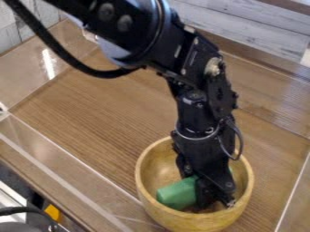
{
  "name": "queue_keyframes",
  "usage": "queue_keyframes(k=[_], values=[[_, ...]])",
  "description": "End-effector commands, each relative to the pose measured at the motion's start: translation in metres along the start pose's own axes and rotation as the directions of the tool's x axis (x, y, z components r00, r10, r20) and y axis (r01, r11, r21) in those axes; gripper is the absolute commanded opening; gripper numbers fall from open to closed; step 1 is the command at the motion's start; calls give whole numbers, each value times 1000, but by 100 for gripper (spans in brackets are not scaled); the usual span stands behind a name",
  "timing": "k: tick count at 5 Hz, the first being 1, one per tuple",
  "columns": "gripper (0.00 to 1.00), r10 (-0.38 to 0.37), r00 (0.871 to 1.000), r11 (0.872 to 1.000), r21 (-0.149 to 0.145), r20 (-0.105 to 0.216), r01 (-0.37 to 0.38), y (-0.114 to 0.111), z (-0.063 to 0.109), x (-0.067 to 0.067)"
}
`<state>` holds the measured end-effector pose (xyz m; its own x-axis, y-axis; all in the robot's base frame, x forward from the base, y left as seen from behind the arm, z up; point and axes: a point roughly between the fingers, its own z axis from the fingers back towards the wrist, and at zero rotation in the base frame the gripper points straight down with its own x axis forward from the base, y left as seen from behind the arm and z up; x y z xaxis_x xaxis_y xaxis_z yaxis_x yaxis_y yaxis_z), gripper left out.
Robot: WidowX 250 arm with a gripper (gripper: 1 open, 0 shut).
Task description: Remove the green block from inside the brown bowl and put it on the table
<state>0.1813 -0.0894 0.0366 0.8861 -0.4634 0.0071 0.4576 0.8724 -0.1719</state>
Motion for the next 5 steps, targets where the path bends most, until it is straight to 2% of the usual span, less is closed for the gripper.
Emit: queue_keyframes(k=[1, 2, 4, 5], values=[[0, 23, 1000, 1000, -2, 14, -23, 1, 7, 0], [0, 50, 999, 999, -5, 18, -50, 1, 10, 1], [0, 107, 994, 994, -10, 25, -107, -1, 10, -9], [0, 50, 999, 999, -12, 13, -50, -6, 9, -7]])
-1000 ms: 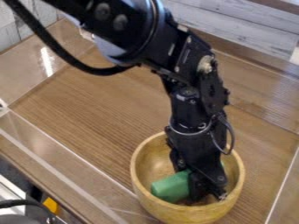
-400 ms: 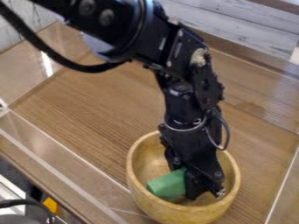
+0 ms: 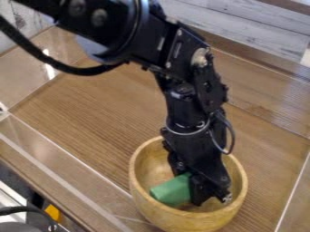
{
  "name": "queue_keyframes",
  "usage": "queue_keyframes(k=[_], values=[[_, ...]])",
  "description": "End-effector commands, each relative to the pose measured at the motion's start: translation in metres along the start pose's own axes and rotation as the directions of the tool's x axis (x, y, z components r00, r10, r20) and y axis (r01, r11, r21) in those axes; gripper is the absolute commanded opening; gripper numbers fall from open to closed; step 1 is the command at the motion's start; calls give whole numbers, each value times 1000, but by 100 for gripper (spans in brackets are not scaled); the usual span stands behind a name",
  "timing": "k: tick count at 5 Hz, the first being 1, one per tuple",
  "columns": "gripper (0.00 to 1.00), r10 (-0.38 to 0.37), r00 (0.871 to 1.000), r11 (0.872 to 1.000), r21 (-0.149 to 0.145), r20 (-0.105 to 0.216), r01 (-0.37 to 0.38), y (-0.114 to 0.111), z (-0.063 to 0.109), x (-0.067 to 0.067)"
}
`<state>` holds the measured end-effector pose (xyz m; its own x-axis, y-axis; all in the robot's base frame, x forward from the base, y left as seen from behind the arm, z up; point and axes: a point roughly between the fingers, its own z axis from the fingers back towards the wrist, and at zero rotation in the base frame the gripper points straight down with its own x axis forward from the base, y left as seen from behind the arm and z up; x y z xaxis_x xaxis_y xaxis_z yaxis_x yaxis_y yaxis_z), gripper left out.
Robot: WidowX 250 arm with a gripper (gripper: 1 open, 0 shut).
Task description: Remove the green block from inside the brown bowl and put it on the table
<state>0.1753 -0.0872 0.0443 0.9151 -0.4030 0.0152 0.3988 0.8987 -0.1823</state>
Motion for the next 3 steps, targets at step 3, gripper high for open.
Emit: queue_keyframes(k=[3], values=[[0, -42, 999, 999, -10, -17, 42, -13, 10, 2]])
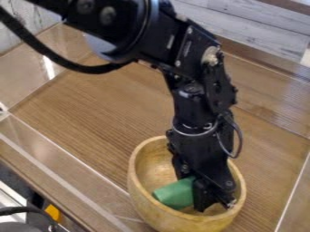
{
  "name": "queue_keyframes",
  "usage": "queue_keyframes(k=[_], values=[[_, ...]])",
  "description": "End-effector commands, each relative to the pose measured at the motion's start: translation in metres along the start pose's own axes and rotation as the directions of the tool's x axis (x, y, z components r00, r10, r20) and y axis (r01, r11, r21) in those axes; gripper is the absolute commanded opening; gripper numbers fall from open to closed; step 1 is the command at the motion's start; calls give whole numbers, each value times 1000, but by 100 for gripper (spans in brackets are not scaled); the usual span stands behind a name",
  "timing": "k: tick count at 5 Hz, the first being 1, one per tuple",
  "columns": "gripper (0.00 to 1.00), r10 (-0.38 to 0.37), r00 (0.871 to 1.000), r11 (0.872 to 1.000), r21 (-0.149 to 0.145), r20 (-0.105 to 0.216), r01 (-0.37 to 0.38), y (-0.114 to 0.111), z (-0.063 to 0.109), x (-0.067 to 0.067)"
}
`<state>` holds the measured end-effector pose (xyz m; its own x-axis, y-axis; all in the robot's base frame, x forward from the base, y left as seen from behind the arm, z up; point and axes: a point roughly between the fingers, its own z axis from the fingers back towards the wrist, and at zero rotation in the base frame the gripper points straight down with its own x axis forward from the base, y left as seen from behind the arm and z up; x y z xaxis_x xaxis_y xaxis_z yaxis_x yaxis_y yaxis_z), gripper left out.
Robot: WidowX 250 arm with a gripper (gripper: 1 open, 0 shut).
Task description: Remove the green block from inside the brown bowl and put it on the table
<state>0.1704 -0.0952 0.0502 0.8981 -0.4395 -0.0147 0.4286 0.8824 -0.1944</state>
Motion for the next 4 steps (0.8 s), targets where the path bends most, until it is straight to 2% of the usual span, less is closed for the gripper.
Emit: queue_keyframes(k=[1, 3, 4], values=[[0, -61, 998, 998, 0, 7, 61, -7, 12, 8], [0, -163, 987, 987, -1, -15, 163, -11, 28, 16], [0, -186, 982, 982, 3, -23, 186, -4, 32, 24]])
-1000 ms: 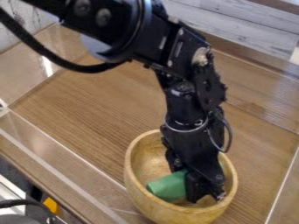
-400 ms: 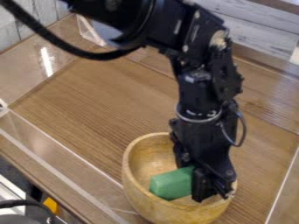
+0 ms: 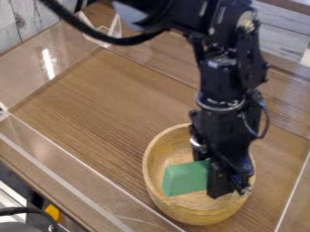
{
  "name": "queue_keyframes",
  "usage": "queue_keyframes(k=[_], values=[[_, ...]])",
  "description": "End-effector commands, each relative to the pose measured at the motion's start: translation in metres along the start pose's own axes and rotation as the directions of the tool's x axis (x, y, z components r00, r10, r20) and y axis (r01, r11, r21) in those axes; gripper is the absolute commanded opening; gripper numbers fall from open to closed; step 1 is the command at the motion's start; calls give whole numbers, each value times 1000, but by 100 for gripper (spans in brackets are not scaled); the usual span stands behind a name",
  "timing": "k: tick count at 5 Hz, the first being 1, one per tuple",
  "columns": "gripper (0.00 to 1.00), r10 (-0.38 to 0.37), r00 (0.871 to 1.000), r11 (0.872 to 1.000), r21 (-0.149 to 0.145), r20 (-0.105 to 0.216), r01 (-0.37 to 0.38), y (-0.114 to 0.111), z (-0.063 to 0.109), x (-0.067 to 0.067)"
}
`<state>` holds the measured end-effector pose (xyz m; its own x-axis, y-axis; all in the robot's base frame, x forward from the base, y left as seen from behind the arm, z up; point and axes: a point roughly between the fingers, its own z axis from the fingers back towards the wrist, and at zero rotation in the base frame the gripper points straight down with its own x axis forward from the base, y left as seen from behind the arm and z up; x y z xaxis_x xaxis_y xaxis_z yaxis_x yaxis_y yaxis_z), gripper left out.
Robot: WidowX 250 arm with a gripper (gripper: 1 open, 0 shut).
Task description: Remove the green block from inside the brown bowl and put it on the table
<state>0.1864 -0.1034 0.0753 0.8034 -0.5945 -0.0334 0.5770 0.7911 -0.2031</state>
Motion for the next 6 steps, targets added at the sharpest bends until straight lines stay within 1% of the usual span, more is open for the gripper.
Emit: queue_keyframes(k=[1, 3, 5, 6], values=[[0, -35, 999, 999, 18, 24, 34, 10, 12, 13], [0, -99, 995, 995, 21, 7, 99, 2, 1, 14], [0, -61, 998, 998, 20, 13, 61, -2, -7, 18], [0, -119, 993, 993, 25, -3, 119, 9, -3, 18]])
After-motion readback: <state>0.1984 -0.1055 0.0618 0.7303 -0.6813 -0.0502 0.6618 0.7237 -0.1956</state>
